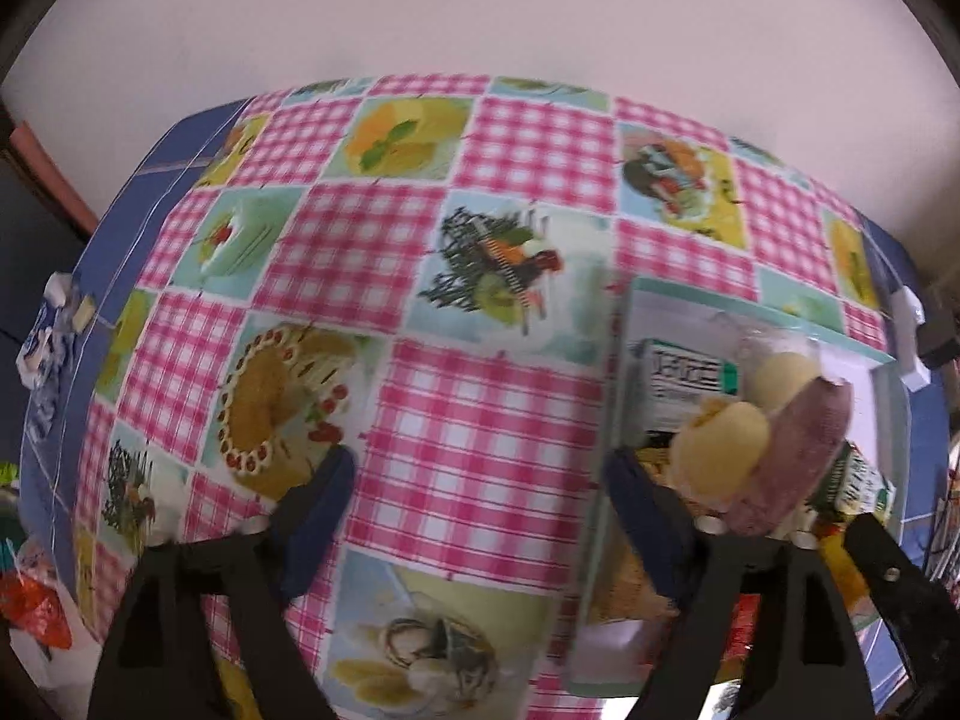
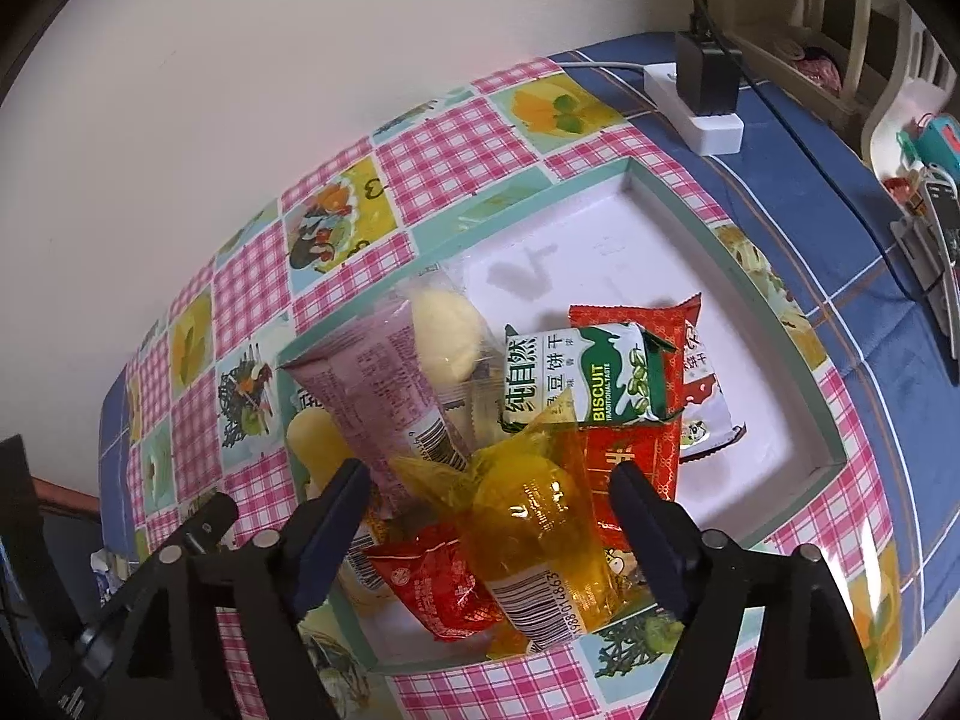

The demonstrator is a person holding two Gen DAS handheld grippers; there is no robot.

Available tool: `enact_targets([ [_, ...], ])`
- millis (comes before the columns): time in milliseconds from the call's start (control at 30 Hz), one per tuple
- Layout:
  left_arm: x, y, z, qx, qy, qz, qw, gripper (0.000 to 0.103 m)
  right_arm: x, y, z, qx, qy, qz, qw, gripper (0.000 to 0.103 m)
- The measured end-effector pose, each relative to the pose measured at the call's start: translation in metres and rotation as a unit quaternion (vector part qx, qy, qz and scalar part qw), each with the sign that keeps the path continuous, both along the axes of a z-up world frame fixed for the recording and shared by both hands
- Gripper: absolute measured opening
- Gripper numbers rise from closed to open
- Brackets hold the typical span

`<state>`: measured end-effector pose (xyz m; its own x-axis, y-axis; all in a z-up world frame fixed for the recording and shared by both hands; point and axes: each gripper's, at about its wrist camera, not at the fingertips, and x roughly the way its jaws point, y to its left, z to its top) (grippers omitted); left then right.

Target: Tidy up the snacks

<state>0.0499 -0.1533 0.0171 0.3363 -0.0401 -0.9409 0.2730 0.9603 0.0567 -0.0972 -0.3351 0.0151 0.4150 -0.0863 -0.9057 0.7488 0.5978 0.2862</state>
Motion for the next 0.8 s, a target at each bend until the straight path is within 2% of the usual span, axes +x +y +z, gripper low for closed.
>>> enact_targets([
  [67, 0.002, 0.003, -0.002, 0.002, -0.001, 0.006, 1.0000, 0.093, 0.001, 0.000, 0.001, -0.004, 0.001, 0.001, 1.000, 0.094],
  [267, 0.006, 0.008, -0.006, 0.011, -0.002, 0.017, 0.9998, 0.094, 0.002, 0.001, 0.001, -0.012, 0.003, 0.003, 1.000, 0.103],
  [367, 0.007, 0.011, -0.008, 0.017, 0.001, 0.023, 0.9996, 0.100, 0.002, 0.001, 0.002, -0.013, 0.001, 0.006, 1.000, 0.103],
  [567, 0.009, 0.014, -0.008, 0.014, 0.007, 0.026, 0.9995, 0.100, 0.005, 0.005, 0.004, -0.022, 0.004, 0.013, 1.000, 0.103],
  [800, 0.004, 0.018, 0.004, 0.042, -0.017, 0.039, 0.9982, 0.100, 0.005, 0.010, 0.004, -0.031, 0.011, 0.020, 0.999, 0.103],
])
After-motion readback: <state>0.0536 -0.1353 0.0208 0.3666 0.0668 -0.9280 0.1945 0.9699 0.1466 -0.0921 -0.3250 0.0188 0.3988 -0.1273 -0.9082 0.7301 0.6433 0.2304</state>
